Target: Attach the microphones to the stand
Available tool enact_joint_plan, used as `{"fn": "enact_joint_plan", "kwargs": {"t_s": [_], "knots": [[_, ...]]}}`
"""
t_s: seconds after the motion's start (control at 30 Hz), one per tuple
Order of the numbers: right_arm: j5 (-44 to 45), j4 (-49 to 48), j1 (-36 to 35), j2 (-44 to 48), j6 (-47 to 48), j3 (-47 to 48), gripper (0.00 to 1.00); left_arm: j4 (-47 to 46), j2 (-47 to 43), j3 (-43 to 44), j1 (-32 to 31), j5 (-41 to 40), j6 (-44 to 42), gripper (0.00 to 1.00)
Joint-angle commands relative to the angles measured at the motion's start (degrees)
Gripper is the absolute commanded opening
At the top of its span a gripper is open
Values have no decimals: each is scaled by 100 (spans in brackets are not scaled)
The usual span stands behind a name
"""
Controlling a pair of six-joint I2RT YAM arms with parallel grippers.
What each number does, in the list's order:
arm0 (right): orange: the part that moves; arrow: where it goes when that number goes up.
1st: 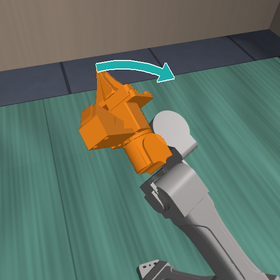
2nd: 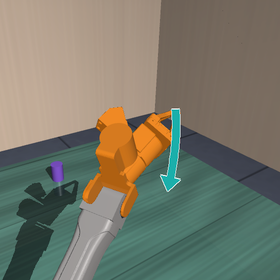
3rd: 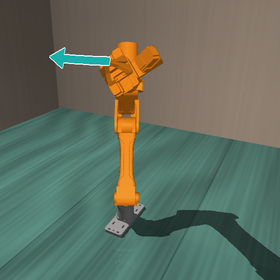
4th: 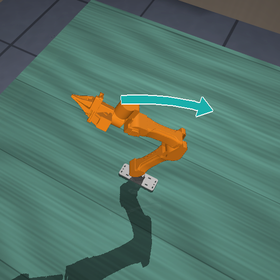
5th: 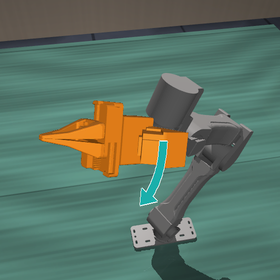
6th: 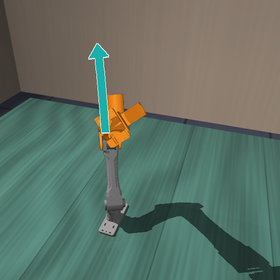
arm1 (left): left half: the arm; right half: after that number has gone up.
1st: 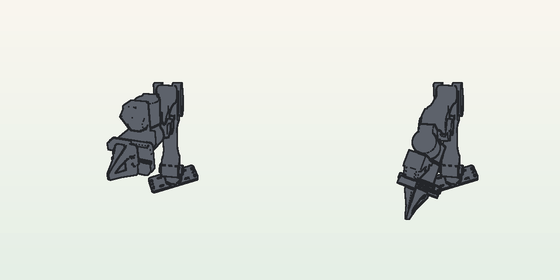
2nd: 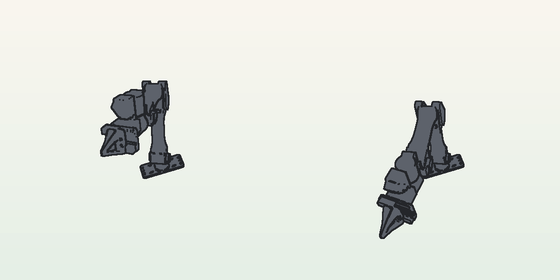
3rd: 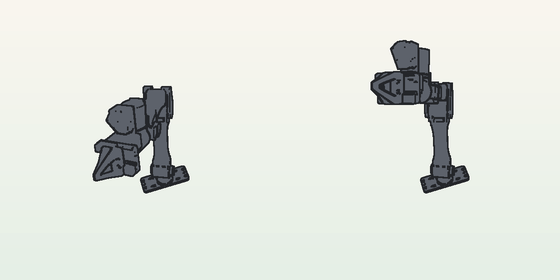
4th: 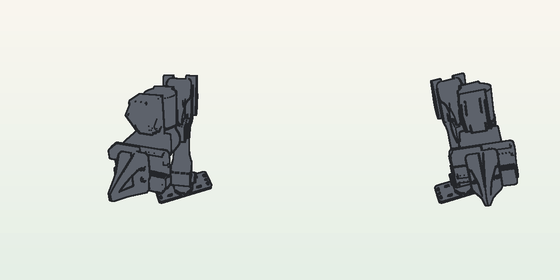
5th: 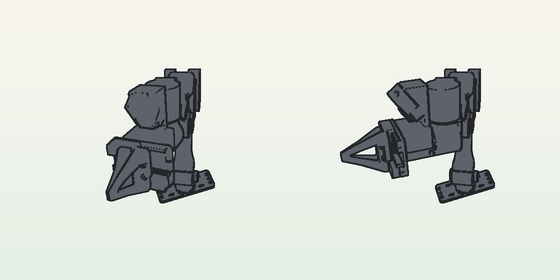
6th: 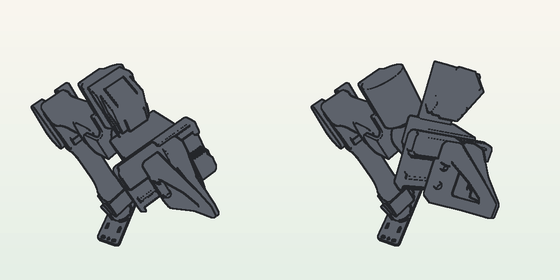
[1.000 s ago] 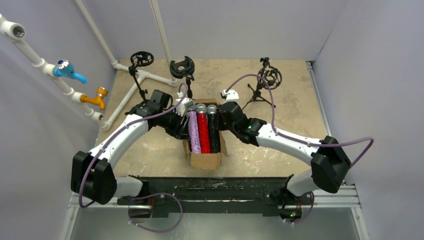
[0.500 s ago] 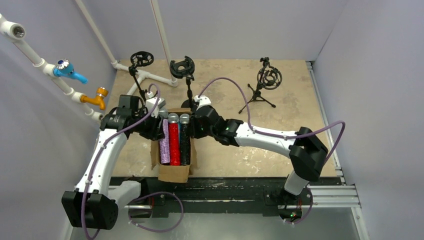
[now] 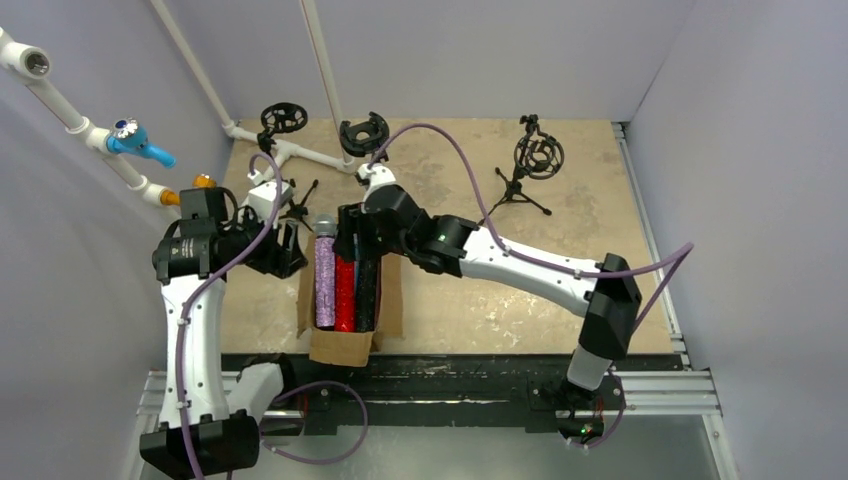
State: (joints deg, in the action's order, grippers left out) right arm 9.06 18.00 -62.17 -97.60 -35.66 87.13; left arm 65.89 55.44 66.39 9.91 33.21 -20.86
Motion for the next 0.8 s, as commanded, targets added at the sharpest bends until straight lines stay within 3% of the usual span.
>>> {"fn": "enact_joint_plan", "kwargs": {"t_s": [0.0,0.23,0.47,0.77], "knots": [[-480,62,-338,-739,12,866,64,-139,203,-56,347,-307,-158,60],[-715,63,-366,-1428,-153,1453,63,-1027,414,-743,384,-530,89,58],[-279,474,-366,-1730,-149,1700,63,-1838,534,-1381,384,-535,70,58],[49,1144,-366,-2431,-49,2400,66,-2328,792,-1750,388,61,34,58]]}}
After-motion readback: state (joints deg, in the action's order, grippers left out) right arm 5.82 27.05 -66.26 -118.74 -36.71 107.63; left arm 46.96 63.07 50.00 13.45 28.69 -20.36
